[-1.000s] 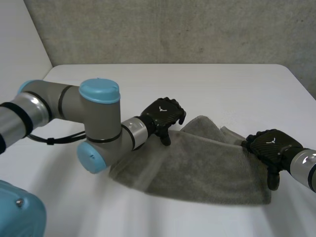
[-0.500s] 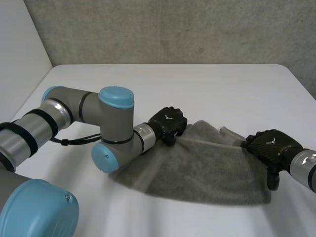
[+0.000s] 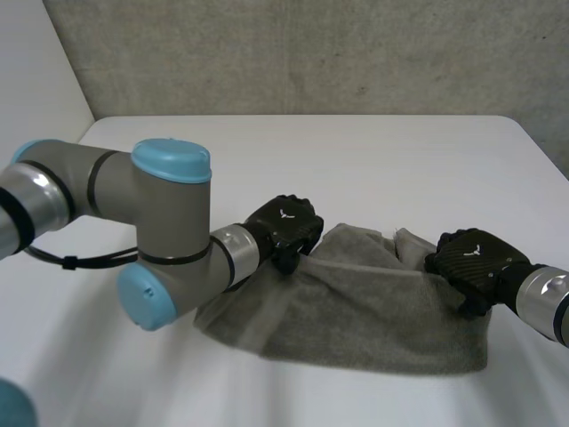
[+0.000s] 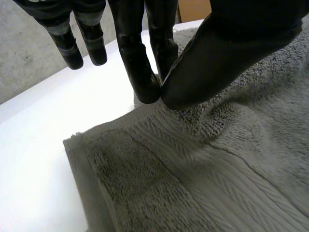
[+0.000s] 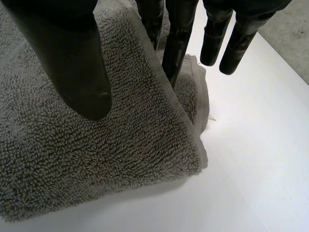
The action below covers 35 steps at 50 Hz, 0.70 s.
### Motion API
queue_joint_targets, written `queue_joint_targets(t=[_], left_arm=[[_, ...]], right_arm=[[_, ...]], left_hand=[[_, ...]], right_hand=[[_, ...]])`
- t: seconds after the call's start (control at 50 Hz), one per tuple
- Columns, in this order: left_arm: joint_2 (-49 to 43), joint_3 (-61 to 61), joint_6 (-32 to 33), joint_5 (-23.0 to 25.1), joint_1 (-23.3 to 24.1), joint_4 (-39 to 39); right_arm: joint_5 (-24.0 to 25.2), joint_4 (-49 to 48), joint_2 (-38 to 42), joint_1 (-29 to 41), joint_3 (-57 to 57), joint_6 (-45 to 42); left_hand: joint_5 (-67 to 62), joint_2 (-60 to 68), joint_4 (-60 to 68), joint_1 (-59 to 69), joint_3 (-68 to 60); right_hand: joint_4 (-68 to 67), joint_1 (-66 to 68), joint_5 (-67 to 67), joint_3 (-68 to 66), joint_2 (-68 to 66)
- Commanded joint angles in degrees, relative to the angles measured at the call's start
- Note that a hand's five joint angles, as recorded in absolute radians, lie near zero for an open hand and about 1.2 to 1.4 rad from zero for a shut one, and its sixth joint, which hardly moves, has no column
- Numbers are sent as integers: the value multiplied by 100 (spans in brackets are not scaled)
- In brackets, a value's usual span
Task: Fold the towel.
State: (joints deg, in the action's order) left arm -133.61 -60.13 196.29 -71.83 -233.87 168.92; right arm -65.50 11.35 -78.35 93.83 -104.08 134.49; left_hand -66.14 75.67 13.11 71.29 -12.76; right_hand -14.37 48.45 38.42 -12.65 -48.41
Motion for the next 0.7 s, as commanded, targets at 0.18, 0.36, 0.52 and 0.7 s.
queue_joint_targets(t=[0.18, 0.36, 0.52, 0.7], left_arm=[[2012, -2097, -29, -463, 0, 123], [2463, -2846, -29, -700, 9, 906], [2437, -3162, -29, -1184, -35, 1064], [2603, -3470, -38, -1219, -88, 1073]], right_arm=[[432, -28, -348, 65, 11, 51], [476, 7, -375, 257, -59, 25], [397, 7, -14, 285, -60, -37], [450, -107, 73, -155, 168, -37]], left_hand=[[-386, 433, -311, 871, 276], [-386, 433, -311, 871, 276], [-386, 433, -311, 871, 276], [-386, 433, -311, 871, 276]], right_hand=[[437, -254, -250, 265, 250], [437, 1721, 1725, 265, -1725], [437, 180, 183, 265, -183], [437, -2961, -2958, 265, 2957]])
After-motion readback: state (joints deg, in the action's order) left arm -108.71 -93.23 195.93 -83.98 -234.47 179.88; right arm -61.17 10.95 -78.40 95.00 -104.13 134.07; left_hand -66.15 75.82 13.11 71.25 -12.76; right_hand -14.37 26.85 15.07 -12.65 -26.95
